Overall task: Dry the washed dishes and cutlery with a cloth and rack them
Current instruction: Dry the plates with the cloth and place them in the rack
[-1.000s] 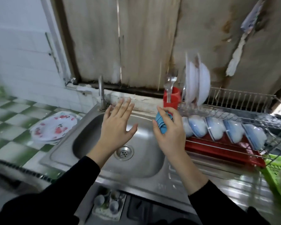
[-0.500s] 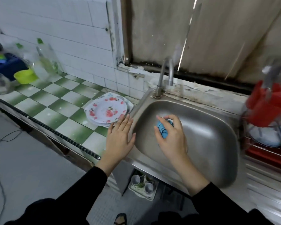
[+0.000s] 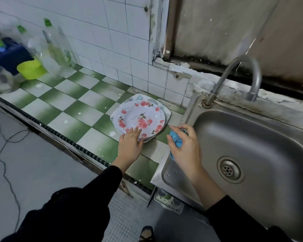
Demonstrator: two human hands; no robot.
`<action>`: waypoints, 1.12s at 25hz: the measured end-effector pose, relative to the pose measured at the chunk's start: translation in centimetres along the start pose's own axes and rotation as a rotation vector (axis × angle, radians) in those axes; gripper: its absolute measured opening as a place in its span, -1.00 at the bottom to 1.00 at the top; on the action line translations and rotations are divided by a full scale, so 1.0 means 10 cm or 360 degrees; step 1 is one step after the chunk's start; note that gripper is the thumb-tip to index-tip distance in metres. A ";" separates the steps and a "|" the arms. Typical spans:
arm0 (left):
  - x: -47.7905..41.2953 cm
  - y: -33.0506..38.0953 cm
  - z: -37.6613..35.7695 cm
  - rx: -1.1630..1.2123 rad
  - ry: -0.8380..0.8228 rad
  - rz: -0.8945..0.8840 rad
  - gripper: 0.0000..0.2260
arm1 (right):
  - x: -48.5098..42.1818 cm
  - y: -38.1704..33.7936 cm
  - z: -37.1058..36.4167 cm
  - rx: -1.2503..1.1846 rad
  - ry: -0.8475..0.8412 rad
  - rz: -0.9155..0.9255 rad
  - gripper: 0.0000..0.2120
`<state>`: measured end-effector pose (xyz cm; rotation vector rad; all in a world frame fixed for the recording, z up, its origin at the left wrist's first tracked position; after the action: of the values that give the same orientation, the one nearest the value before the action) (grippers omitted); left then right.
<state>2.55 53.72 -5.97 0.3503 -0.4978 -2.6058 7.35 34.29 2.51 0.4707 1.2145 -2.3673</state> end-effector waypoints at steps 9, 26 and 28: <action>-0.38 -0.26 -0.56 -0.0054 -0.0227 -0.0031 -0.55 | -0.17 0.16 -0.47 0.0020 -0.0222 -0.0128 -0.69; -0.02 -0.05 -0.19 0.0241 0.0303 -0.0159 -0.78 | -0.31 0.34 -0.38 -0.0137 -0.0317 -0.0315 -0.67; 0.04 -0.01 -0.09 0.0281 0.0384 -0.0175 -0.75 | -0.32 0.36 -0.37 -0.0138 -0.0306 -0.0327 -0.67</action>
<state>2.45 53.39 -6.88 0.7595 -0.6398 -2.5822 12.31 36.15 -0.42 0.0900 1.3227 -2.4487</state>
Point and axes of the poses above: each hand's wrist, its own x-axis away from the middle knuckle, its own z-axis out of the back of the hand, y = z × x, the point moved 6 cm from there along -x, towards the middle knuckle, and after that the axes turned 9 degrees about y, right-handed, at the moved point
